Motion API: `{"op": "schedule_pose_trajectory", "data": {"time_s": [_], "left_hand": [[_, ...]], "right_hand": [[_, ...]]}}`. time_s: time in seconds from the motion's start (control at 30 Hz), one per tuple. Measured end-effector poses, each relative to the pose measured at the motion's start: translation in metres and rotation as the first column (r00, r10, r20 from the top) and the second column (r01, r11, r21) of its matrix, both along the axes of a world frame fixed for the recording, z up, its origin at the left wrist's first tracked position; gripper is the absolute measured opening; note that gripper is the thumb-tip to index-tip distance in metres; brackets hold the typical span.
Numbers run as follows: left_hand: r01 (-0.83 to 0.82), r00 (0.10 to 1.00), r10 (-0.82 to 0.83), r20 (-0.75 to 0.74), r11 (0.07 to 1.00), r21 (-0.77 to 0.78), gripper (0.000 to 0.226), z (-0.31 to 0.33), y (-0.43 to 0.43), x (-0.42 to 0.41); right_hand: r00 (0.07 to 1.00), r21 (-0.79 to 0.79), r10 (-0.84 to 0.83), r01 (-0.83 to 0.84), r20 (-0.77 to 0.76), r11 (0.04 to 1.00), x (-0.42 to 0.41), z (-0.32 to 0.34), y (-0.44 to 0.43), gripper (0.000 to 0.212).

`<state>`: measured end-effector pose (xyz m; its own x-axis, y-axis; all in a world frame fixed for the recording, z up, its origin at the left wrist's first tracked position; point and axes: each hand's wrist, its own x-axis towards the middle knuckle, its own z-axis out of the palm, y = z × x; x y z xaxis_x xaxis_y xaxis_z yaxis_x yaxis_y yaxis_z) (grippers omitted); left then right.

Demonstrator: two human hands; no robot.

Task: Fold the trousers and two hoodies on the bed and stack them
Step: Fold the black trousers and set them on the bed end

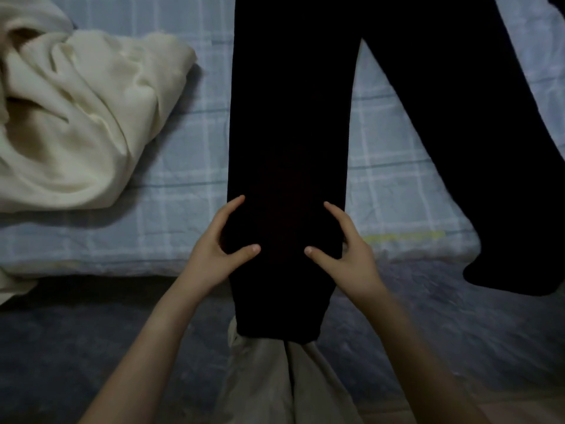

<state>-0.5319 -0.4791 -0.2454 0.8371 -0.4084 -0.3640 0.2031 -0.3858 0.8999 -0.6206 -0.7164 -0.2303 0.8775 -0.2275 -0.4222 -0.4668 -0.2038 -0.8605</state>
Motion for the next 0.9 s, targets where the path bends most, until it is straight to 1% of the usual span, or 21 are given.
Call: {"op": "schedule_pose_trajectory", "data": {"time_s": [0.03, 0.1, 0.17, 0.23, 0.3, 0.33, 0.4, 0.43, 0.47, 0.5, 0.57, 0.6, 0.67, 0.7, 0.77, 0.8, 0.9], "left_hand": [[0.010, 1.000, -0.010, -0.003, 1.000, -0.005, 0.080, -0.001, 0.002, -0.003], [-0.044, 0.998, 0.044, -0.037, 0.999, 0.005, 0.079, -0.003, 0.005, -0.007], [-0.102, 0.994, 0.104, -0.026, 0.993, 0.052, 0.077, -0.002, 0.001, -0.011], [-0.095, 0.995, 0.093, 0.027, 0.990, 0.106, 0.075, -0.001, -0.005, -0.011], [-0.071, 0.996, 0.063, 0.065, 0.988, 0.138, 0.074, 0.002, -0.005, -0.007], [-0.059, 0.995, 0.046, 0.085, 0.984, 0.169, 0.072, 0.004, -0.002, -0.006], [-0.049, 0.989, 0.012, 0.148, 0.968, 0.246, 0.067, 0.008, 0.005, -0.001], [-0.060, 0.986, 0.017, 0.168, 0.965, 0.255, 0.064, 0.010, 0.007, 0.003], [-0.079, 0.985, 0.040, 0.168, 0.969, 0.232, 0.061, 0.011, 0.009, 0.010], [-0.101, 0.986, 0.074, 0.148, 0.978, 0.184, 0.058, 0.012, 0.009, 0.018], [-0.142, 0.988, 0.135, 0.080, 0.987, 0.079, 0.055, 0.012, 0.004, 0.041], [-0.153, 0.987, 0.151, 0.045, 0.988, 0.034, 0.053, 0.012, 0.001, 0.054], [-0.162, 0.987, 0.162, -0.009, 0.986, -0.043, 0.050, 0.011, -0.008, 0.082], [-0.158, 0.987, 0.157, -0.028, 0.985, -0.071, 0.049, 0.010, -0.012, 0.097], [-0.116, 0.992, 0.111, -0.059, 0.988, -0.106, 0.047, 0.007, -0.018, 0.125], [-0.080, 0.995, 0.073, -0.063, 0.991, -0.110, 0.047, 0.006, -0.021, 0.138], [0.063, 0.998, -0.065, -0.016, 0.994, -0.087, 0.049, 0.005, -0.024, 0.168]], "right_hand": [[0.999, 0.021, 0.035, -0.035, -0.007, 0.999, -0.002, -0.001, -0.002, 0.078], [0.997, 0.027, 0.080, -0.079, -0.017, 0.996, -0.007, -0.003, -0.005, 0.081], [0.997, -0.016, 0.072, -0.072, -0.015, 0.997, -0.010, -0.003, -0.003, 0.078], [0.996, -0.094, 0.081, -0.083, -0.024, 0.992, -0.008, 0.000, 0.001, 0.078], [0.993, -0.224, 0.105, -0.112, -0.044, 0.968, -0.005, 0.003, 0.003, 0.078], [0.993, -0.334, 0.103, -0.114, -0.050, 0.936, -0.004, 0.006, 0.003, 0.076], [0.998, -0.542, 0.063, -0.066, -0.025, 0.838, -0.001, 0.013, 0.003, 0.069], [0.998, -0.609, 0.054, -0.038, 0.008, 0.792, 0.002, 0.016, 0.004, 0.064], [0.997, -0.646, 0.061, -0.021, 0.040, 0.763, 0.007, 0.018, 0.007, 0.059], [0.995, -0.652, 0.070, -0.009, 0.068, 0.758, 0.014, 0.019, 0.010, 0.053], [0.991, -0.607, 0.080, 0.001, 0.107, 0.795, 0.033, 0.021, 0.021, 0.046], [0.989, -0.609, 0.091, 0.001, 0.120, 0.793, 0.043, 0.023, 0.028, 0.043], [0.979, -0.652, 0.125, 0.010, 0.159, 0.758, 0.064, 0.023, 0.041, 0.040], [0.978, -0.637, 0.121, 0.015, 0.170, 0.771, 0.074, 0.023, 0.048, 0.040], [0.986, -0.552, 0.080, 0.014, 0.145, 0.834, 0.093, 0.023, 0.063, 0.042], [0.989, -0.531, 0.065, 0.014, 0.130, 0.847, 0.101, 0.021, 0.070, 0.042], [0.996, -0.565, 0.068, -0.022, 0.061, 0.825, 0.123, 0.018, 0.095, 0.052]]}}
